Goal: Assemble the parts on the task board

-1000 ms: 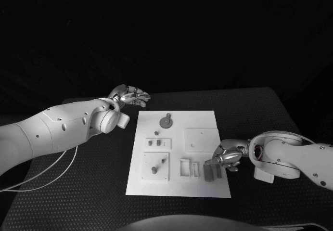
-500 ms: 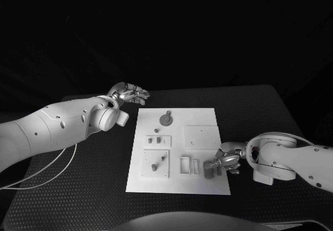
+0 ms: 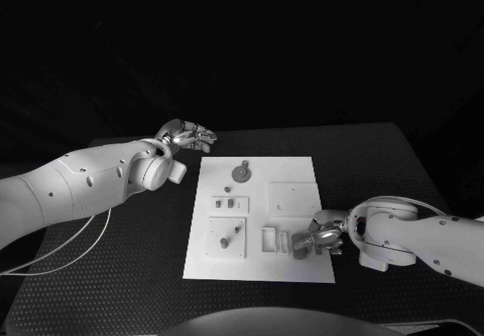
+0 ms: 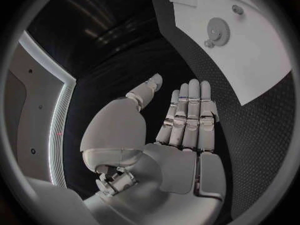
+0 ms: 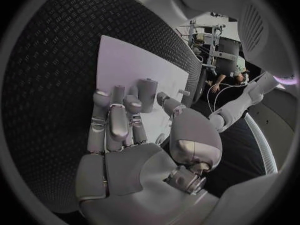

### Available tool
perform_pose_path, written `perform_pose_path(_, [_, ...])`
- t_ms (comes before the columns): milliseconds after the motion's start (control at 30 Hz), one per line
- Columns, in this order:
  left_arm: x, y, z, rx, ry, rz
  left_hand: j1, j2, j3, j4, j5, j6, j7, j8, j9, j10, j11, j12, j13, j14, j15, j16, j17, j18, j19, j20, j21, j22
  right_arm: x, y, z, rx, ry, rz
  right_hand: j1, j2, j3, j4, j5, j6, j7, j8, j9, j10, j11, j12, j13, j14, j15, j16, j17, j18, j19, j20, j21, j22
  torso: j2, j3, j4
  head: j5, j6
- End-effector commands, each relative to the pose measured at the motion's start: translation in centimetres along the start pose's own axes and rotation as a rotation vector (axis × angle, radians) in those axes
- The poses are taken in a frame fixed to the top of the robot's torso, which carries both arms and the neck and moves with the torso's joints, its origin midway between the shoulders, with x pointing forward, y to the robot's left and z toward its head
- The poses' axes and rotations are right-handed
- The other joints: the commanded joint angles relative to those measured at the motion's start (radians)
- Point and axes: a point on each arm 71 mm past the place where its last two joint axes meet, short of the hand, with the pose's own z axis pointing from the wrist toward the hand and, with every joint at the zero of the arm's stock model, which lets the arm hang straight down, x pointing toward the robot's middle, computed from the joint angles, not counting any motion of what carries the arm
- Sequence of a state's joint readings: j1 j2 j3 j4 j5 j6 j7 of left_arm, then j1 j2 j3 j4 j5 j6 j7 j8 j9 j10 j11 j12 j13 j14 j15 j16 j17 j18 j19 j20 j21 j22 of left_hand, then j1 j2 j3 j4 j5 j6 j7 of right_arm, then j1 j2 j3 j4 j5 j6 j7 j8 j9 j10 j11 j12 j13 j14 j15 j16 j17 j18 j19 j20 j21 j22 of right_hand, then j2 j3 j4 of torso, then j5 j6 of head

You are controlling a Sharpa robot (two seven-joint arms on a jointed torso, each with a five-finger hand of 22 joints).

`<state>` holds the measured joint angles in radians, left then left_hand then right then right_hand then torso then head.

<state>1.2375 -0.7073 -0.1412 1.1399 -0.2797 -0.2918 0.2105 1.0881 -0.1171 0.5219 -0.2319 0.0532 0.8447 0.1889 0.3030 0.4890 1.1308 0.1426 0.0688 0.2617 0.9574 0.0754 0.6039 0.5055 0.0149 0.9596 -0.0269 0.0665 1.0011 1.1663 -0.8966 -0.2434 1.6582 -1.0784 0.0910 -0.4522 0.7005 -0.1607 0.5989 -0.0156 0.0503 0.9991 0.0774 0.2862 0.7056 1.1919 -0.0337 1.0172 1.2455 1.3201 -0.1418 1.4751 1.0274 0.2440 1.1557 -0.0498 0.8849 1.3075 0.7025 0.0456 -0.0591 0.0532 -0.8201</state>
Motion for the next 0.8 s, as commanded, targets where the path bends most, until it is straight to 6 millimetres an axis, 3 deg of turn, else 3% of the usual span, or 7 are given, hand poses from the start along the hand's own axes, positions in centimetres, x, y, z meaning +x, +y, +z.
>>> perform_pose_path(33, [0.1,-0.2,0.0,0.012,0.014,-0.011,-0.009,-0.003,-0.005,-0.001,-0.002,-0.006,-0.003,0.004,-0.001,0.000,-0.006,0.004,-0.001,0.002,0.005,-0.007,0.001,0.005,-0.002,0.008,0.002,-0.001,0.0,0.3,0.2,0.007,-0.017,-0.020,0.006,-0.002,0.001,-0.009,0.000,-0.003,0.008,-0.007,-0.002,0.001,0.007,0.005,-0.002,-0.002,0.010,-0.002,-0.004,0.018,-0.003,-0.003,0.004,0.020,0.000,0.0006,-0.0013,0.003,-0.003])
perform_pose_path(533, [0.1,-0.1,-0.1,0.007,0.018,-0.019,-0.013,-0.005,-0.008,0.001,-0.002,-0.005,-0.003,0.005,-0.001,0.001,-0.006,0.004,-0.001,-0.001,0.007,-0.013,0.005,0.004,-0.006,0.010,0.001,-0.002,-0.3,1.8,1.3,0.009,-0.062,-0.077,-0.004,-0.015,0.007,-0.024,0.000,-0.009,0.012,-0.021,-0.011,-0.004,0.011,0.004,-0.003,-0.007,0.013,-0.007,-0.013,0.018,-0.005,0.000,0.003,0.019,0.000,-0.0001,-0.0013,0.003,-0.005])
perform_pose_path(800, [0.1,-0.1,-0.1,0.005,0.021,-0.020,-0.015,-0.005,-0.008,0.003,-0.002,-0.006,-0.003,0.005,-0.002,0.000,-0.006,0.003,-0.001,-0.001,0.008,-0.015,0.006,0.004,-0.007,0.010,0.001,-0.002,0.2,2.5,1.5,-0.002,-0.015,-0.078,-0.018,-0.046,0.032,-0.016,0.001,-0.025,0.021,-0.042,-0.026,-0.013,0.020,0.004,-0.003,-0.016,0.022,-0.012,-0.022,0.018,-0.007,0.003,0.001,0.018,0.000,-0.0001,-0.0014,-0.005,-0.004])
